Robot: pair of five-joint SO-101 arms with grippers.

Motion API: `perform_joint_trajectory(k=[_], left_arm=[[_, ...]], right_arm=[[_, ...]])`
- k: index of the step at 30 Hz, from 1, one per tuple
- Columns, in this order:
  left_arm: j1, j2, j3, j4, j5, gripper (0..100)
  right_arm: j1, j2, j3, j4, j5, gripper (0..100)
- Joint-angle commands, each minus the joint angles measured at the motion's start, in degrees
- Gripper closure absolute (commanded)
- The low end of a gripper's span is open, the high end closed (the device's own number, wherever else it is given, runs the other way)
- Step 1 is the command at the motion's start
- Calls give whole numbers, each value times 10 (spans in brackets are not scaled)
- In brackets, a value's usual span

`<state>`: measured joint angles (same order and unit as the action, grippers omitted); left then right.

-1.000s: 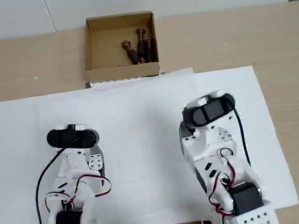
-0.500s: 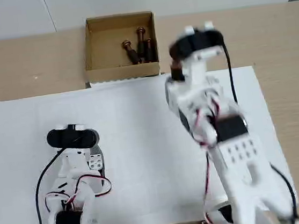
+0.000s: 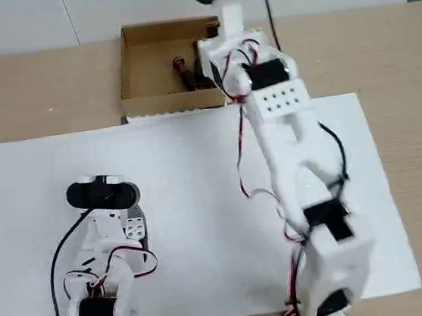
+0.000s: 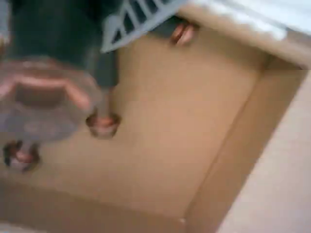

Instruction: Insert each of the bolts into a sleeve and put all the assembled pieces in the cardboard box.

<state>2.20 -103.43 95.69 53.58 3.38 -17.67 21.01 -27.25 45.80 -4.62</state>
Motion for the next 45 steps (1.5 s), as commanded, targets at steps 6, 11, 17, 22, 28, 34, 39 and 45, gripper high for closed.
perform_joint_trajectory(k=[6, 11, 17, 22, 28, 34, 39, 45], left_arm=[[-3, -6, -2, -2, -4, 994], [-3, -6, -2, -2, -4, 994], [-3, -6, -2, -2, -4, 994], [-3, -6, -1, -2, -4, 994], [-2, -6, -1, -2, -4, 994], [-3, -6, -1, -2, -4, 994], [-3, -6, -1, -2, -4, 994], [-3, -6, -1, -2, -4, 994]], right_arm=[[-21, 152, -188, -19, 68, 995], [-41, 221, -229, -19, 147, 995], [-49, 273, -269, -17, 221, 994], [-56, 278, -282, -14, 222, 994], [-56, 277, -284, 12, 222, 917], [-54, 273, -285, 38, 222, 823], [-52, 272, -291, 39, 219, 823], [-52, 273, -340, 40, 217, 824]])
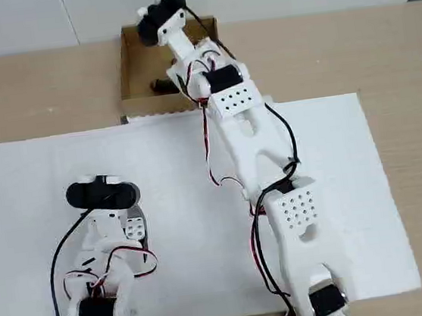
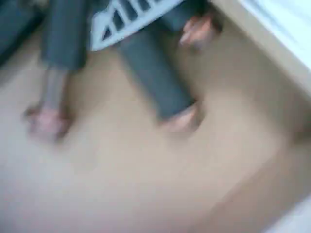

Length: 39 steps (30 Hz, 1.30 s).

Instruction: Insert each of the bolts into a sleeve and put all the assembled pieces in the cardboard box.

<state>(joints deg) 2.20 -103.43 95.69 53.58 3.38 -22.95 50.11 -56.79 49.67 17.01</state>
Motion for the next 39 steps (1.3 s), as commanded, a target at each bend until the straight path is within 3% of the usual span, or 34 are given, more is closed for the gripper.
perform_joint_trajectory(k=[1, 5, 10, 18, 21, 24, 28, 39], left_arm=[[-3, -6, -1, -2, -4, 994], [-3, -6, -1, -2, -4, 994], [-3, -6, -1, -2, -4, 994], [-3, -6, -1, -2, -4, 994], [-3, -6, -1, -2, -4, 994], [-3, -6, -1, -2, -4, 994], [-3, -6, -1, -2, -4, 994], [-3, -6, -1, -2, -4, 994]], right_arm=[[0, -18, -53, 1, 1, 824], [1, -21, -113, 63, 0, 833], [4, -22, -209, 144, 0, 998], [19, -22, -390, 321, 0, 995], [27, -39, -397, 398, -3, 995], [37, -99, -397, 459, -55, 995], [71, -140, -396, 474, -106, 995], [176, -272, -392, 489, -105, 995]])
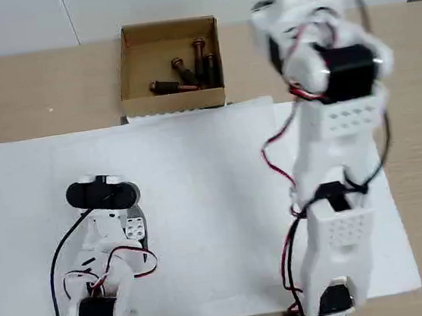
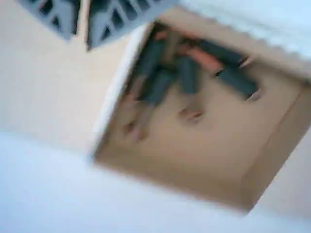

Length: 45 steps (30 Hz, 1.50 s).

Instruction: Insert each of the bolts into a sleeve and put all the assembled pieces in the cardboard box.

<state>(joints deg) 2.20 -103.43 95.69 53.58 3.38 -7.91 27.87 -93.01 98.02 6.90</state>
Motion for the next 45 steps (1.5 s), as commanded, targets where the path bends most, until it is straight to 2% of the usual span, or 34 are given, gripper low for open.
perform_joint_trajectory(k=[1, 8, 21, 28, 35, 45], left_arm=[[-3, -6, -1, -2, -4, 994], [-3, -6, -1, -2, -4, 994], [-3, -6, -1, -2, -4, 994], [-3, -6, -1, -2, -4, 994], [-3, -6, -1, -2, -4, 994], [-3, -6, -1, -2, -4, 994]], right_arm=[[36, -60, -30, 6, -3, 995], [87, -153, 55, 7, 25, 995], [99, -415, 498, 2, 18, 995], [98, -497, 684, -14, -32, 995], [97, -596, 869, -101, -46, 995], [97, -776, 1218, -286, -41, 995]])
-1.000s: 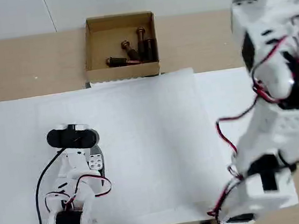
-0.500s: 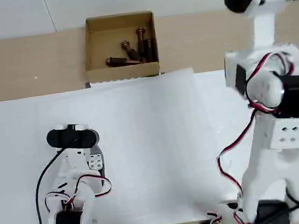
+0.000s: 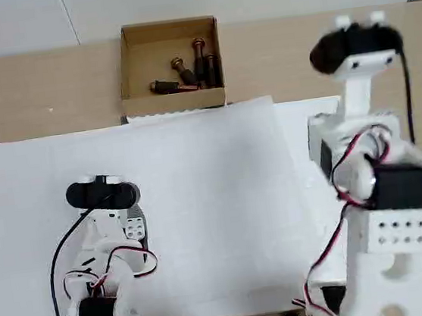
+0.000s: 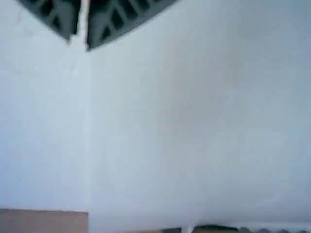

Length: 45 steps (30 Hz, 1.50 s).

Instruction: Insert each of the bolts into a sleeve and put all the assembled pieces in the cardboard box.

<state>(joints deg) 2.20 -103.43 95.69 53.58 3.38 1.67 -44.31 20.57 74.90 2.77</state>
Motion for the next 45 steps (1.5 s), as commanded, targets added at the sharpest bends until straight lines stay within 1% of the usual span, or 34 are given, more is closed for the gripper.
perform_joint_trajectory(k=[1, 7, 15, 24, 29, 33, 37, 45], left_arm=[[-3, -6, -1, -2, -4, 994], [-3, -6, -1, -2, -4, 994], [-3, -6, -1, -2, -4, 994], [-3, -6, -1, -2, -4, 994], [-3, -6, -1, -2, -4, 994], [-3, -6, -1, -2, -4, 994], [-3, -6, -1, -2, -4, 994], [-3, -6, -1, -2, -4, 994]], right_arm=[[1, -72, 114, -72, 0, 995], [1, -174, 273, -139, 0, 995], [-4, -296, 427, -201, -1, 995], [-55, -465, 577, -204, -24, 995], [-58, -596, 664, -200, -24, 995], [-56, -587, 687, -204, -25, 995], [-58, -596, 692, -204, -43, 995], [-56, -596, 753, -217, -41, 995]])
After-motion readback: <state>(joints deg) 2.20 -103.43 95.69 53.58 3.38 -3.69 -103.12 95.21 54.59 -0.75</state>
